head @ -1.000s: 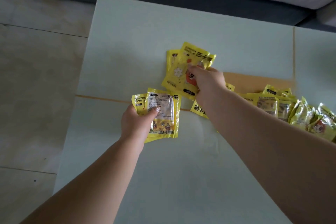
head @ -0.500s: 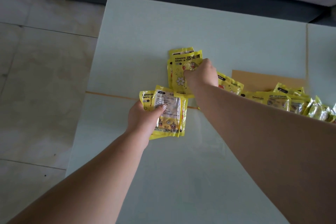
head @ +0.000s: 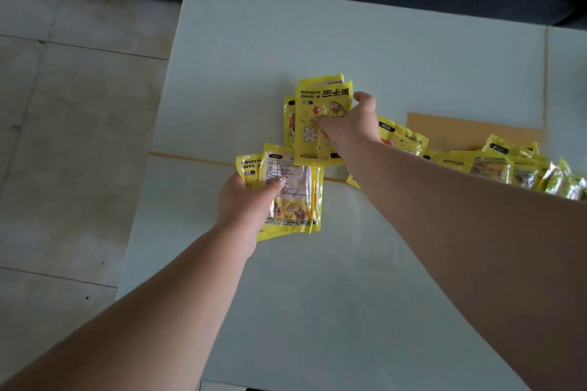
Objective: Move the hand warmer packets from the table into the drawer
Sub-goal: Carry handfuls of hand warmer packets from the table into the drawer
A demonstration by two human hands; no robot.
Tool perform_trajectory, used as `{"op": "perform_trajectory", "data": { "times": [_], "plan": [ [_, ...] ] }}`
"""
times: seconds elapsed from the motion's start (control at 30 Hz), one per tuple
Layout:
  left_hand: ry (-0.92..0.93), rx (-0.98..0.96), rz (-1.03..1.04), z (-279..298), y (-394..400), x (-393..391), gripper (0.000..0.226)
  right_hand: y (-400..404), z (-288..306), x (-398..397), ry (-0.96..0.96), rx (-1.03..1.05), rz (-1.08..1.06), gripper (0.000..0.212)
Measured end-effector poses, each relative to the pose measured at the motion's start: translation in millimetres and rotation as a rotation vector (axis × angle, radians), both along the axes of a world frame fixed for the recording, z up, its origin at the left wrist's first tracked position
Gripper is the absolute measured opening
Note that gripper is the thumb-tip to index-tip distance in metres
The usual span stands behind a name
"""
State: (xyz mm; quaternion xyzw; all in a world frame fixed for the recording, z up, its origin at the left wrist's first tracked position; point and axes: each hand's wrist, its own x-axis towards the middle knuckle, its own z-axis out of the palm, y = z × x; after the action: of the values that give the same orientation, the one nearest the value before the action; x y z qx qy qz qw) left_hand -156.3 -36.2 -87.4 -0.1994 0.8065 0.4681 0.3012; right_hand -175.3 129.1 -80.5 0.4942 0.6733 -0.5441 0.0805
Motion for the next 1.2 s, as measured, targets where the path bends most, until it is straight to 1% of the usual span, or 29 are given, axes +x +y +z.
{"op": "perform_trajectory", "data": {
  "times": [0.03, 0.13, 0.23, 0.3, 0.37, 0.47, 0.53, 0.63, 0.67, 0.7, 0.73, 0.8, 0.83, 0.87, 0.93, 1.0, 1.03, 1.13, 1.2],
  "plan": [
    [-0.002, 0.004, 0.017, 0, -1, 1, 0.017, 2, 2, 3, 0.011, -0.048, -0.044, 0.068],
    [0.002, 0.009, 0.070, 3, -1, 7, 0.011, 11, 10, 15, 0.069, -0.139, -0.169, 0.038],
    [0.027, 0.029, 0.057, 11, 7, 13, 0.006, 27, 23, 35, 0.124, -0.255, -0.309, 0.023],
    [0.027, 0.069, 0.031, 18, 18, 16, 0.009, 42, 32, 53, 0.178, -0.333, -0.387, 0.017],
    [-0.024, 0.143, 0.027, 26, 34, 24, 0.007, 58, 42, 81, 0.224, -0.388, -0.450, 0.016],
    [-0.086, 0.239, 0.020, 36, 53, 35, 0.008, 74, 52, 126, 0.247, -0.444, -0.511, 0.021],
    [-0.105, 0.277, -0.024, 44, 67, 45, 0.010, 79, 57, 159, 0.293, -0.478, -0.580, 0.022],
    [-0.148, 0.336, -0.154, 56, 91, 71, 0.015, 82, 67, 218, 0.337, -0.457, -0.727, 0.026],
    [-0.158, 0.351, -0.199, 60, 96, 79, 0.020, 80, 70, 237, 0.353, -0.452, -0.755, 0.027],
    [-0.172, 0.366, -0.243, 64, 101, 87, 0.029, 77, 73, 254, 0.376, -0.450, -0.777, 0.027],
    [-0.188, 0.387, -0.298, 71, 106, 97, 0.049, 75, 75, 272, 0.400, -0.446, -0.790, 0.026],
    [-0.216, 0.396, -0.415, 80, 114, 115, 0.097, 66, 81, 306, 0.440, -0.425, -0.837, 0.024],
    [-0.222, 0.384, -0.483, 85, 119, 128, 0.108, 60, 86, 326, 0.463, -0.407, -0.879, 0.023],
    [-0.229, 0.384, -0.553, 90, 123, 145, 0.111, 52, 90, 348, 0.489, -0.382, -0.937, 0.022],
    [-0.249, 0.398, -0.652, 95, 125, 173, 0.109, 35, 96, 387, 0.507, -0.338, -1.038, 0.024],
    [-0.306, 0.402, -0.774, 104, 126, 204, 0.101, 15, 102, 427, 0.521, -0.305, -1.144, 0.025],
    [-0.335, 0.389, -0.830, 108, 125, 219, 0.094, 5, 104, 445, 0.525, -0.293, -1.177, 0.025],
    [-0.405, 0.324, -0.975, 111, 124, 275, 0.056, -33, 109, 510, 0.571, -0.249, -1.288, 0.021],
    [-0.459, 0.271, -1.068, 109, 118, 309, 0.044, -59, 109, 548, 0.603, -0.227, -1.368, 0.016]
  ]
}}
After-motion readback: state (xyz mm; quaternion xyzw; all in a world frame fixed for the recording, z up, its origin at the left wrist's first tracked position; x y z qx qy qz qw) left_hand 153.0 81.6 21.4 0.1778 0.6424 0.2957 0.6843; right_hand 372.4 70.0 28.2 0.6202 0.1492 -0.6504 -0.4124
